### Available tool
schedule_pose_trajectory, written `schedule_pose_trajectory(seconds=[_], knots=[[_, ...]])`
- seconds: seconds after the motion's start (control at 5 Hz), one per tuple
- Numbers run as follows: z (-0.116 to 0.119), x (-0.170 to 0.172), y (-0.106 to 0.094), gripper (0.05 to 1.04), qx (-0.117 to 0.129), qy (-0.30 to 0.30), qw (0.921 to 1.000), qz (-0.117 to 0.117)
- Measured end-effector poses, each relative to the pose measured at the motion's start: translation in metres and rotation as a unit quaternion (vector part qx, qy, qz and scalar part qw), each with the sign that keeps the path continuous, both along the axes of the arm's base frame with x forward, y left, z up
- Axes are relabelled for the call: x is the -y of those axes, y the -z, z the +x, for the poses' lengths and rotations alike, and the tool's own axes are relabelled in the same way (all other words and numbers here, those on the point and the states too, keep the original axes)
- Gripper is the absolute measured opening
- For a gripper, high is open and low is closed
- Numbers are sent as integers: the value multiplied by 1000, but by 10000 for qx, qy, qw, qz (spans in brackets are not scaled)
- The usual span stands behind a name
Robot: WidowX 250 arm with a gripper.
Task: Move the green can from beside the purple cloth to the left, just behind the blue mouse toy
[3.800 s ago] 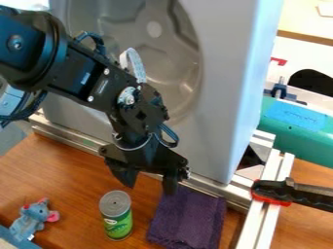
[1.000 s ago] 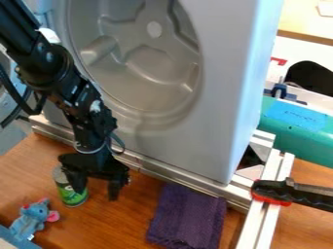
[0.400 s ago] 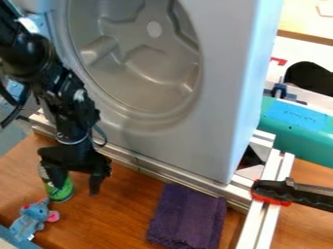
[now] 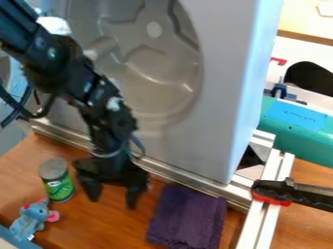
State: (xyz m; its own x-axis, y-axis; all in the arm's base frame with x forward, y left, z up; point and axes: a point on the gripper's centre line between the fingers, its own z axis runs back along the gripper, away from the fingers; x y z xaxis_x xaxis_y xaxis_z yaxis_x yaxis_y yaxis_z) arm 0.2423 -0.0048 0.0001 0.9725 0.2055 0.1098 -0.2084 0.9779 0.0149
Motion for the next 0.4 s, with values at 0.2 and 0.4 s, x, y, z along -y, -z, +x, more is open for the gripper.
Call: schedule_pose_trajectory(seconds=[0.2, 0.4], knots=[[-20, 50, -5, 1001, -20, 673, 9976, -129], [-42, 93, -17, 1001, -342, 1270, 9912, -152]])
